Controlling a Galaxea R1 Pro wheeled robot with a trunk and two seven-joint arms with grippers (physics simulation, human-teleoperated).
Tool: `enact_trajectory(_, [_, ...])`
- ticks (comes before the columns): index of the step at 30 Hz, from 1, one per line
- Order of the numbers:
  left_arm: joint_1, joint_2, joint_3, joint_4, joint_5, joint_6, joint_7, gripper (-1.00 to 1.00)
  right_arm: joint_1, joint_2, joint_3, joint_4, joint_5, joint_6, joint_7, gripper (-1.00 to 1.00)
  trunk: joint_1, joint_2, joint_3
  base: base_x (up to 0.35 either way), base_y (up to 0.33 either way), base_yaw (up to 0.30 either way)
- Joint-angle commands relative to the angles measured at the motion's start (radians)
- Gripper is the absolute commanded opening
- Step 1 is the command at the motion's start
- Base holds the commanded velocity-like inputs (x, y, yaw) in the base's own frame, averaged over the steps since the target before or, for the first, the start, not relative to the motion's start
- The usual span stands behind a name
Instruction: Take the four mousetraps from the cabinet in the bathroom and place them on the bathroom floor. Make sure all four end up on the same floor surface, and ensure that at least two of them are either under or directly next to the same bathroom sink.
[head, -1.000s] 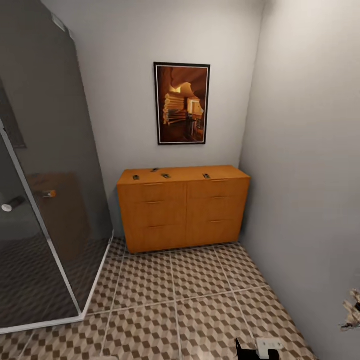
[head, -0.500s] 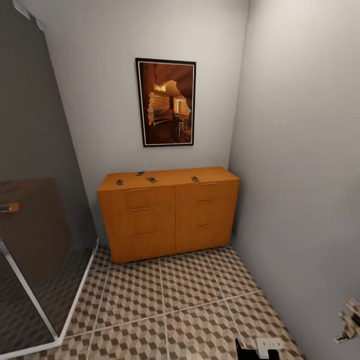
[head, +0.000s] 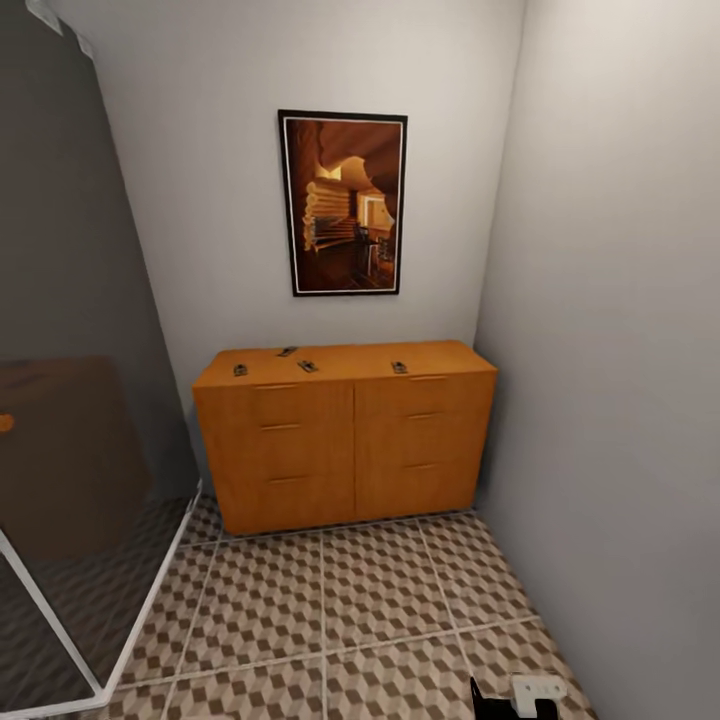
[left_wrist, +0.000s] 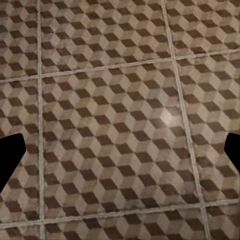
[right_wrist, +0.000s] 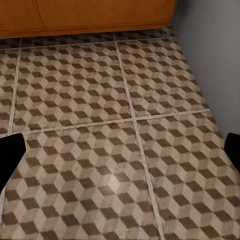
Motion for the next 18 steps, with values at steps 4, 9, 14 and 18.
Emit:
enact_trajectory(4, [0.000, 0.000, -0.001, -0.002, 0.000, 0.006, 0.003, 1.00, 0.000, 0.000, 0.002, 0.000, 0.001, -0.003, -0.004, 1.00, 0.000, -0.001, -0.001, 0.238, -0.204, 0.280])
enact_trajectory(9, [0.000, 0.000, -0.001, -0.002, 0.000, 0.006, 0.003, 1.00, 0.000, 0.000, 0.002, 0.001, 0.001, -0.003, -0.004, 1.00, 0.000, -0.001, -0.001, 0.230, -0.194, 0.284])
enact_trajectory(14, [0.000, 0.000, -0.001, -0.002, 0.000, 0.006, 0.003, 1.00, 0.000, 0.000, 0.002, 0.006, 0.001, -0.003, -0.004, 1.00, 0.000, -0.001, -0.001, 0.220, -0.177, 0.283])
enact_trajectory(18, [0.000, 0.000, -0.001, -0.001, 0.000, 0.006, 0.003, 1.00, 0.000, 0.000, 0.002, 0.007, 0.001, -0.003, -0.004, 1.00, 0.000, -0.001, -0.001, 0.215, -0.169, 0.234])
